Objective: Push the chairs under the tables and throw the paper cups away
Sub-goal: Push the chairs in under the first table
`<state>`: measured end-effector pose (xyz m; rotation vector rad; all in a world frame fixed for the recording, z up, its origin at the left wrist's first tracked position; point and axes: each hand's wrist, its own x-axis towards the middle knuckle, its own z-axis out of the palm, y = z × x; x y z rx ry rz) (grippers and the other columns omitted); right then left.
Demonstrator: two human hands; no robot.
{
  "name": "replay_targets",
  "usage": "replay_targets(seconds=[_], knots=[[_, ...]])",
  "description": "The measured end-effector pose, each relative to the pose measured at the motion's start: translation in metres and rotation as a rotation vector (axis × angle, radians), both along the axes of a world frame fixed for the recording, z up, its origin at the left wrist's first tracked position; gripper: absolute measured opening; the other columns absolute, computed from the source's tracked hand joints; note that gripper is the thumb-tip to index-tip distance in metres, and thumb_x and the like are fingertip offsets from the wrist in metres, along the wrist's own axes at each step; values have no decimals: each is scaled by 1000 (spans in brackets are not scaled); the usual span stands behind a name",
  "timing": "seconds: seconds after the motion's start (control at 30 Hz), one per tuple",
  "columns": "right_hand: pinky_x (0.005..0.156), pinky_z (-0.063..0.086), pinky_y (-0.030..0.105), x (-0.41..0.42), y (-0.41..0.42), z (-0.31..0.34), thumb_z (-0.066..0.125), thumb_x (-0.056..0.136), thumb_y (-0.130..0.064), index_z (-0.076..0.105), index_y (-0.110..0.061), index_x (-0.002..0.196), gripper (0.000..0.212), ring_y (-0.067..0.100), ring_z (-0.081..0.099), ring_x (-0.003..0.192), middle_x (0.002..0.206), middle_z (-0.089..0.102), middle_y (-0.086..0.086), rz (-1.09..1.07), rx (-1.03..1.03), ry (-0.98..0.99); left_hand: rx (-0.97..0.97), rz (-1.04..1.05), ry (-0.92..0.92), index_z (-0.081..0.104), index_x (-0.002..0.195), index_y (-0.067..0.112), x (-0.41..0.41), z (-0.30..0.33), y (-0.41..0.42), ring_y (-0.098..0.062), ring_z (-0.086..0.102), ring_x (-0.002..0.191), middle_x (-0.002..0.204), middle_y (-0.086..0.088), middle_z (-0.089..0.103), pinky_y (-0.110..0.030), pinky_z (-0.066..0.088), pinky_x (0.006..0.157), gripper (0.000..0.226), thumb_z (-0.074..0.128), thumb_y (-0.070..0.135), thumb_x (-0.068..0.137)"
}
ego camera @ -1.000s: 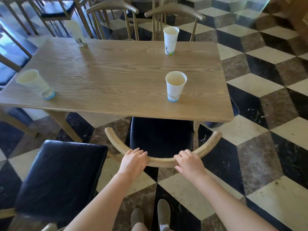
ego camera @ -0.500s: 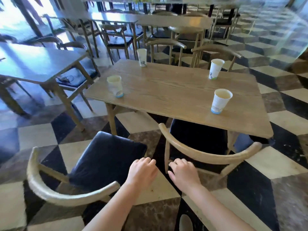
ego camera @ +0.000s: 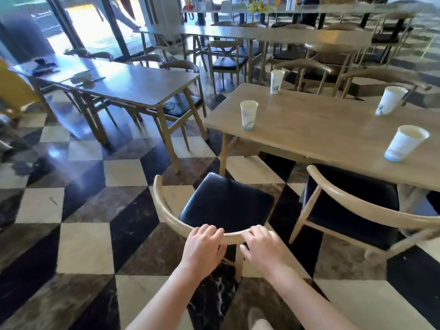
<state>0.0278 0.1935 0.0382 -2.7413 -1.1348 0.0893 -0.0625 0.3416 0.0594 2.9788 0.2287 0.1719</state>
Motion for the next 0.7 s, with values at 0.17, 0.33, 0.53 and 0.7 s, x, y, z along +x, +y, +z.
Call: replay_targets(seconds=[0.17, 0.33, 0.53, 0.7], knots=[[55, 54, 37, -6, 41, -11, 86, 49, -32, 71, -20, 77, 34, 21, 63, 64, 71, 66, 0, -19, 53, -18, 4, 17, 69, 66, 94, 15, -5, -15, 41, -20, 62, 80, 82, 2, 66, -35, 52, 74, 27, 68, 29, 71], [57, 53, 38, 4, 84, -40, 85, 54, -33, 71, -19, 81, 33, 21, 62, 67, 74, 66, 0, -39, 35, 47, -53, 55, 117, 65, 98, 16, -2, -29, 83, -20, 63, 88, 88, 1, 68, -35, 52, 78, 31, 68, 28, 70], [64, 52, 39, -3, 135, -55, 79, 63, -39, 69, -19, 94, 38, 23, 61, 75, 84, 67, 2, -32, -24, 140, -46, 11, 186, 65, 101, 18, -6, -39, 130, -19, 63, 96, 98, 2, 69, -34, 51, 82, 44, 79, 29, 60], [67, 54, 39, -7, 152, -61, 80, 62, -43, 68, -18, 103, 50, 22, 63, 77, 87, 68, 2, -63, -97, 159, -4, -88, 262, 56, 120, 17, 6, -59, 162, -23, 51, 116, 120, -3, 60, -39, 40, 98, 52, 71, 34, 73]])
